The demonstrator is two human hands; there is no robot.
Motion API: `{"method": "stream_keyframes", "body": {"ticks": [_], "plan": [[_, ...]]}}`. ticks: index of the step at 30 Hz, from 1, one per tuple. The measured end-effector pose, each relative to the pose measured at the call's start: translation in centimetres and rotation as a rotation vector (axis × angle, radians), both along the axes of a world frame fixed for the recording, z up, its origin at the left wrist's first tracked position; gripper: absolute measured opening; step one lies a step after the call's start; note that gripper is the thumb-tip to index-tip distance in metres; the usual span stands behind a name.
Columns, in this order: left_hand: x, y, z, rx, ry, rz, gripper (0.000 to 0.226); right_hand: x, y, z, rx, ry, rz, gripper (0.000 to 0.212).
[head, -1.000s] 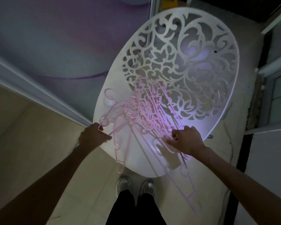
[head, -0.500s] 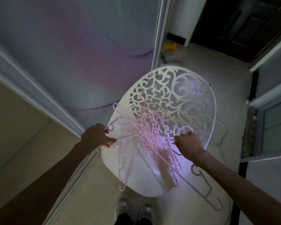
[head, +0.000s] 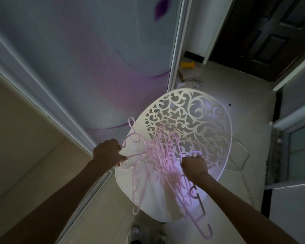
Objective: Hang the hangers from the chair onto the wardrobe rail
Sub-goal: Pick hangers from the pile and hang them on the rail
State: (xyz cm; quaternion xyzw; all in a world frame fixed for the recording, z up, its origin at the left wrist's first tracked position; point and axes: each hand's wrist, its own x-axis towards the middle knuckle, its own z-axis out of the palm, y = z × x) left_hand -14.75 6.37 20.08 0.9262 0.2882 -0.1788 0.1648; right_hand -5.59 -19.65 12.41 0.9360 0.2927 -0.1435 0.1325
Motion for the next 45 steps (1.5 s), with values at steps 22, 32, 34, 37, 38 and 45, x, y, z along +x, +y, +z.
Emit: {"method": "stream_keyframes", "body": {"ticks": [22, 32, 34, 37, 38, 45], "plan": [[-1.3, -0.2, -5.9, -0.686, -0.237, 0.581, 0.045, 2.7, 3.0, -2.7, -0.065, -0.015, -0.098, 0.026], [-2.5, 2.4, -0.1, -0.471, -0.201, 0.3, 0.045, 1.5, -1.0, 3.0, 0.175, -0.269, 0.17, 0.029], [-2.6, 2.2, 1.4, -0.377, -0.176, 0.238, 0.051, 1.8, -1.4, 5.5, 0.154, -0.31, 0.229, 0.028], [-2.8, 1.0, 4.0, -0.254, -0.161, 0.132, 0.035, 3.0, -1.5, 8.7, 0.024, -0.274, 0.264, 0.007], [-2.8, 0.4, 4.8, -0.204, -0.165, 0.092, 0.031, 3.6, -1.2, 9.3, -0.022, -0.252, 0.257, 0.011], [-2.7, -1.3, 8.3, -0.001, -0.322, 0.025, 0.026, 4.3, 2.7, 12.0, -0.221, -0.274, 0.485, 0.028]]}}
